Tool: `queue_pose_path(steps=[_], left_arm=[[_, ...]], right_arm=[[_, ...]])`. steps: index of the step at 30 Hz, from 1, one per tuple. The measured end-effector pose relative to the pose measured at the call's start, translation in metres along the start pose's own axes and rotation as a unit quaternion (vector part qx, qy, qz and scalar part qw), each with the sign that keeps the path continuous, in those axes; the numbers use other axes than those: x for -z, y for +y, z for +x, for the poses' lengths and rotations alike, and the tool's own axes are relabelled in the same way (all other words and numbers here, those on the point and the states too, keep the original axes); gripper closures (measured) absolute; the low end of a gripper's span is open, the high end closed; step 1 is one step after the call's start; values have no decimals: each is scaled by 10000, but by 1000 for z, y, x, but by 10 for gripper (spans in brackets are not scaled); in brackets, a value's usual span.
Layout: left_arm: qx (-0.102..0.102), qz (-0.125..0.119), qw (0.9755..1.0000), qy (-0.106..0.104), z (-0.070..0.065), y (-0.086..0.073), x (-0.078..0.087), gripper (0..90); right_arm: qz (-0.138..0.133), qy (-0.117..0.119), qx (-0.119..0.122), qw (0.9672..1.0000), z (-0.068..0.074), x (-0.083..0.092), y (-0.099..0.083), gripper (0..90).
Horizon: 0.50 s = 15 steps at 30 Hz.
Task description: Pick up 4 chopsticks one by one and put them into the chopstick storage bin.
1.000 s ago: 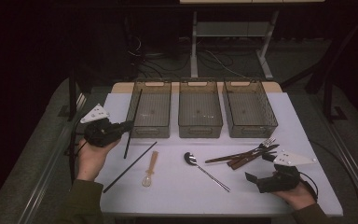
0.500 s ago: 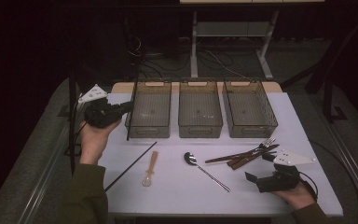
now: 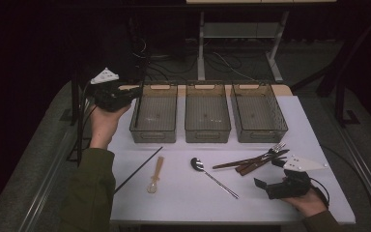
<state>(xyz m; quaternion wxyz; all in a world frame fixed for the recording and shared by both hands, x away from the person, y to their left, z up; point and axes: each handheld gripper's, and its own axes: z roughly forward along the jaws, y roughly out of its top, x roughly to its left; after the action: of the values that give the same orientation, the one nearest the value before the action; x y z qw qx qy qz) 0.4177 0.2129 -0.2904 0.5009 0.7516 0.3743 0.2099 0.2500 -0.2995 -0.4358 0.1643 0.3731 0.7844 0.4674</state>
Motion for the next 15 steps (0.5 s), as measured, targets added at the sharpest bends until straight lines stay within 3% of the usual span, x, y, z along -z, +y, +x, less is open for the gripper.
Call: queue_pose_path(steps=[8,15], left_arm=[[81,314,9991,259,14,-9,-26,858],[54,673,9973,289,16,-19,-40,859]], right_arm=[[5,10,15,10000,1,0,0,5],[0,15,21,10000,1,1,0,5]])
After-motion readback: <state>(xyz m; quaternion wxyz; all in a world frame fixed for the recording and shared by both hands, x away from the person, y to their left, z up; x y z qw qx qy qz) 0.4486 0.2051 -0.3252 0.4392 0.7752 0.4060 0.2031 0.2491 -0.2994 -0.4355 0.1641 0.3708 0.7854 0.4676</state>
